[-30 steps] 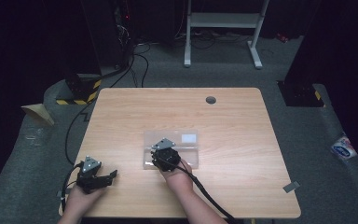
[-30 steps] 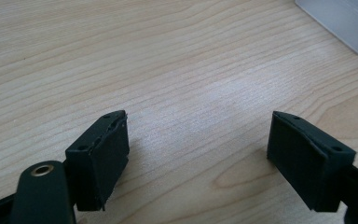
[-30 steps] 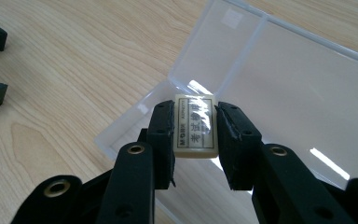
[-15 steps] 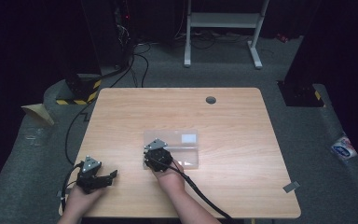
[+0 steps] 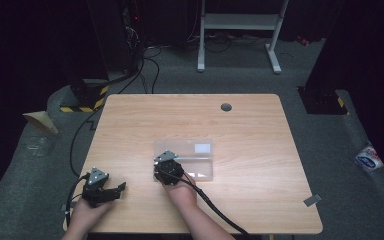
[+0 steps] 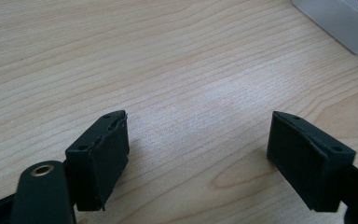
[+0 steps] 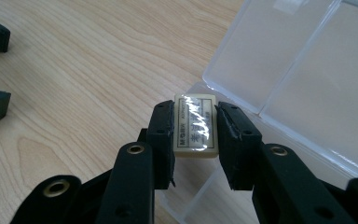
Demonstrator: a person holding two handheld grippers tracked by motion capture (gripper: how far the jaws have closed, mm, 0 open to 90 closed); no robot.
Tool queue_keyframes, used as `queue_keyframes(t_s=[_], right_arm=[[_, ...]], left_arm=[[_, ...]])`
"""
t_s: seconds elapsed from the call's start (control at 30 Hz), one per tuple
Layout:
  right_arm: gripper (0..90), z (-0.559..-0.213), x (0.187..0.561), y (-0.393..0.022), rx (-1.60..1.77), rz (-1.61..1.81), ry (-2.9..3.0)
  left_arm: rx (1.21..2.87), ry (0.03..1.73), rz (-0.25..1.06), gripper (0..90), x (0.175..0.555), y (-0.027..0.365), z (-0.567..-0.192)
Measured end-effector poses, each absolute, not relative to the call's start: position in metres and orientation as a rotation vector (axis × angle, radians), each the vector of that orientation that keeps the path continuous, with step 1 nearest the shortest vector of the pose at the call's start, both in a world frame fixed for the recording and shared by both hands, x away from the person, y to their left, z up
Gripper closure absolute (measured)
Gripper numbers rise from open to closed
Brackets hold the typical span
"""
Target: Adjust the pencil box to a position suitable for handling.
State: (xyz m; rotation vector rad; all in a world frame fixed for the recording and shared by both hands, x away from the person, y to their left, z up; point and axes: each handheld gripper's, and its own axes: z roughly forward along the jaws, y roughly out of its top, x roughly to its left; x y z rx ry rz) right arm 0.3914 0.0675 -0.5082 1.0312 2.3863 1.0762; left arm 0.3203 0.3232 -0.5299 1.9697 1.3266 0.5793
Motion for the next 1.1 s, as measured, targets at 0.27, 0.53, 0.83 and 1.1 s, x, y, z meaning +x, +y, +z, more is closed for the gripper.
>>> queue_keyframes(t_s=[0.27, 0.53, 0.83, 1.1], right_arm=[[67.4, -0.5098, 0.3921, 0.0676, 1.034, 1.066, 2.392], [67.1, -0.5104, 0.3933, 0.0676, 1.013, 1.064, 2.391], [60.8, -0.5102, 0.3928, 0.0685, 1.032, 1.076, 2.405], [61.5, -0.5036, 0.3920, 0.0643, 1.022, 1.088, 2.385]], left_arm=[[1.969, 1.326, 0.579, 20.9, 0.3203, 0.3232, -0.5299], [1.970, 1.326, 0.580, 20.9, 0.3203, 0.3232, -0.5299], [1.970, 1.327, 0.579, 20.9, 0.3203, 0.3232, -0.5298], [1.969, 1.326, 0.579, 20.9, 0.3203, 0.3231, -0.5299]])
